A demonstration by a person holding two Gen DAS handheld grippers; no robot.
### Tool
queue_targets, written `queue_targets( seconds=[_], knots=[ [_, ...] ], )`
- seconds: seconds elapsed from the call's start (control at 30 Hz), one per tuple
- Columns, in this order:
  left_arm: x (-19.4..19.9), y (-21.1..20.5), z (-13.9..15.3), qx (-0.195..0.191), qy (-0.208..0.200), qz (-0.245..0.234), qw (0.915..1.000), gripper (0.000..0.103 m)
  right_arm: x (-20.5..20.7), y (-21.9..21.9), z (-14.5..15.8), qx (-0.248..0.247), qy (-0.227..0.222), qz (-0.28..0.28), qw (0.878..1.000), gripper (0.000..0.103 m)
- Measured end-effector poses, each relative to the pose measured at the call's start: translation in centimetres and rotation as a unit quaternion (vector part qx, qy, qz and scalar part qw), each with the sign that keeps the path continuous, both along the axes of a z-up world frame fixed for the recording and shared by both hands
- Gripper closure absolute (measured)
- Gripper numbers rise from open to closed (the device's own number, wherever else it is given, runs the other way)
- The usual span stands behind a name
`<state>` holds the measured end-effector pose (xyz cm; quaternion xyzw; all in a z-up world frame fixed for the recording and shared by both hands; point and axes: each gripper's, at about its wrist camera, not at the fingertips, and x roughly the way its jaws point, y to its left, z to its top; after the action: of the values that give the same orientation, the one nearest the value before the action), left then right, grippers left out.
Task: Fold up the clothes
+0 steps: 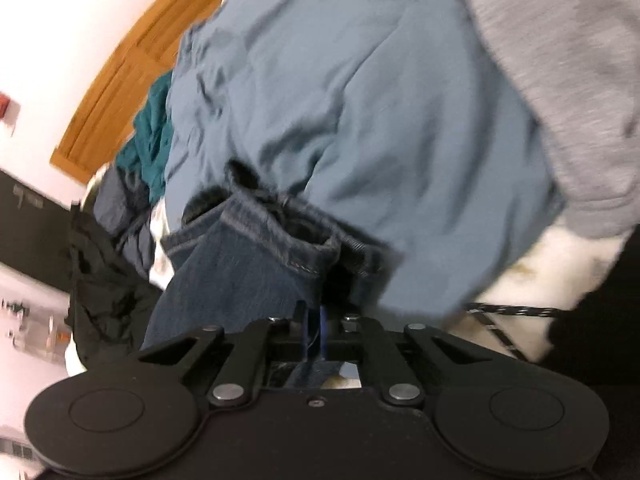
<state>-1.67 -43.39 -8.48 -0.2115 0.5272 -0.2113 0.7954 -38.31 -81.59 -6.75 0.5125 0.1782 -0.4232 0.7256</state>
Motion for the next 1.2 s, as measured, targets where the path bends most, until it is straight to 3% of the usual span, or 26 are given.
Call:
queue_targets(
  seconds=[0.17, 0.27, 0.37, 0.47, 0.5, 0.53, 0.6, 0.67, 0.8, 0.9, 0.97, 1.1, 1.13, 1.2],
  knots=[
    [1.9, 1.6, 0.1, 0.024, -0.025, 0.005, 0.9994, 0.103, 0.9, -0.5, 0.5, -0.012, 0.037, 0.011, 0.999, 0.098],
    [3.1, 1.7, -0.1, 0.040, -0.037, -0.020, 0.9983, 0.103, 2.7, -1.0, -0.6, -0.012, 0.089, 0.045, 0.995, 0.096],
    [3.6, 1.7, 0.0, 0.042, -0.027, -0.041, 0.9979, 0.103, 2.4, -2.2, -0.6, 0.017, 0.079, 0.050, 0.995, 0.093],
    [3.8, 2.5, 0.9, 0.026, -0.003, -0.039, 0.9989, 0.101, 2.5, -1.3, 2.9, -0.031, 0.139, 0.089, 0.986, 0.070],
    [3.7, 3.0, 1.3, 0.019, 0.003, -0.036, 0.9992, 0.101, 2.6, -0.3, 5.1, -0.074, 0.174, 0.101, 0.977, 0.058],
    [3.6, 3.6, 1.8, 0.010, 0.006, -0.035, 0.9993, 0.099, 2.6, 0.8, 7.0, -0.113, 0.200, 0.112, 0.967, 0.053],
    [2.9, 4.7, 3.4, 0.010, -0.018, -0.043, 0.9989, 0.096, 2.8, 2.3, 9.2, -0.155, 0.190, 0.135, 0.960, 0.050],
    [2.3, 5.8, 4.8, 0.025, -0.051, -0.052, 0.9970, 0.086, 4.1, 3.9, 10.3, -0.166, 0.148, 0.177, 0.959, 0.050],
    [2.2, 8.8, 6.5, 0.056, -0.097, -0.053, 0.9923, 0.069, 9.5, 6.9, 7.9, -0.144, 0.108, 0.268, 0.946, 0.050],
    [3.2, 11.6, 6.9, 0.094, -0.110, -0.032, 0.9890, 0.068, 14.9, 10.7, 4.8, -0.123, 0.097, 0.325, 0.933, 0.050],
    [4.2, 13.0, 6.8, 0.119, -0.118, -0.025, 0.9855, 0.068, 17.1, 13.1, 3.6, -0.122, 0.088, 0.348, 0.926, 0.050],
    [6.4, 15.1, 6.0, 0.170, -0.148, -0.023, 0.9739, 0.068, 18.7, 15.6, 0.5, -0.111, 0.126, 0.342, 0.925, 0.045],
    [6.7, 15.5, 5.7, 0.178, -0.149, -0.023, 0.9724, 0.068, 18.8, 15.7, -0.5, -0.104, 0.137, 0.337, 0.926, 0.047],
    [8.1, 16.8, 4.7, 0.195, -0.136, -0.018, 0.9711, 0.068, 18.9, 15.7, -1.0, -0.118, 0.170, 0.340, 0.917, 0.067]
  ],
)
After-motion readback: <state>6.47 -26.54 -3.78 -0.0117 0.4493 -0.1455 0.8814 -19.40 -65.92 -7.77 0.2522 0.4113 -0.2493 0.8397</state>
